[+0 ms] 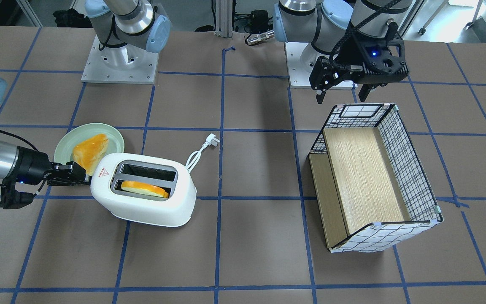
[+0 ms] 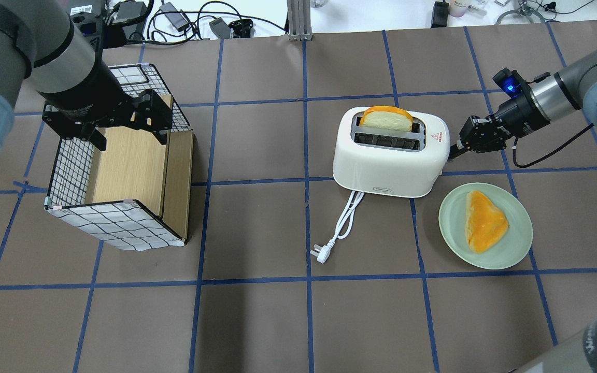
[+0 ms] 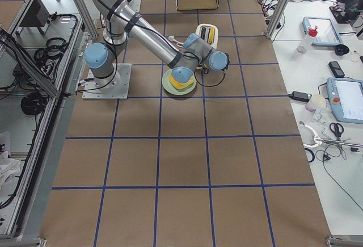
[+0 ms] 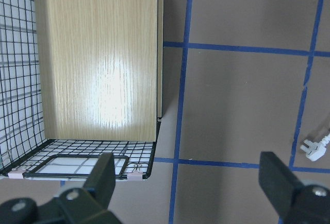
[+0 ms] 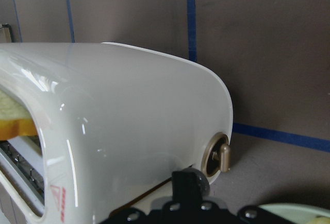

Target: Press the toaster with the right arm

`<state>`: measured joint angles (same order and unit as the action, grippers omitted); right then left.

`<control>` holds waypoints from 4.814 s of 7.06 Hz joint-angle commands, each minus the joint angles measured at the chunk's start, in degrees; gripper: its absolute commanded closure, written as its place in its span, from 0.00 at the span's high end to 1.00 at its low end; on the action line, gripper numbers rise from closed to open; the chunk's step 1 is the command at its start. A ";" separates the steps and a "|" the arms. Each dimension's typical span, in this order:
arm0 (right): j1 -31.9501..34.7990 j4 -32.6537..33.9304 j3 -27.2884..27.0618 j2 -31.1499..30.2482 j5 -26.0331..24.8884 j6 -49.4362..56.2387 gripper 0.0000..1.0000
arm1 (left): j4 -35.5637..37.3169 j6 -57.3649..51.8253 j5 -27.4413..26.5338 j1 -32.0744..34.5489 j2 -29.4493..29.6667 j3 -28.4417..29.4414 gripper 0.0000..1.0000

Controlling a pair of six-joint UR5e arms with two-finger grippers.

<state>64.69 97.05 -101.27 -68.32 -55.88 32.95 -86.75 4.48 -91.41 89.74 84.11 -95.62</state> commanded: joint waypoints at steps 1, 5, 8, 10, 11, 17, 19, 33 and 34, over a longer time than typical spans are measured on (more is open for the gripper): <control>0.00 0.07 -0.06 0.73 -0.37 -0.07 0.03 | 0.00 0.00 0.00 0.00 0.00 0.00 1.00; 0.09 0.07 0.81 -4.77 -4.03 -6.46 0.06 | 0.00 0.00 0.00 0.00 0.00 0.00 1.00; 0.35 -0.89 3.70 -10.05 -10.88 -9.30 0.09 | 0.00 0.00 0.00 0.00 0.08 0.00 1.00; 0.35 -3.68 5.81 -15.06 -14.33 -13.07 0.12 | 0.00 0.00 0.00 0.00 0.00 0.00 1.00; 0.44 -6.32 7.83 -17.61 -17.13 -13.87 0.12 | 0.00 0.00 0.00 0.00 0.08 0.00 1.00; 6.99 -15.66 17.67 -22.30 -28.56 -22.98 1.00 | 0.00 0.00 0.00 0.00 0.08 0.00 1.00; 16.39 -14.87 18.65 -21.77 -30.52 -34.03 1.00 | 0.00 0.00 0.00 0.00 0.08 0.00 1.00; 25.75 -8.28 17.87 -19.74 -34.47 -38.13 1.00 | 0.00 0.00 0.00 0.00 0.00 0.00 1.00; 25.40 -8.28 17.43 -19.92 -34.38 -37.17 1.00 | 0.00 0.00 0.00 0.00 0.00 0.00 1.00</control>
<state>90.38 88.81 -83.32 -88.03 -90.34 -4.94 -86.75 4.48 -91.41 89.74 84.14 -95.62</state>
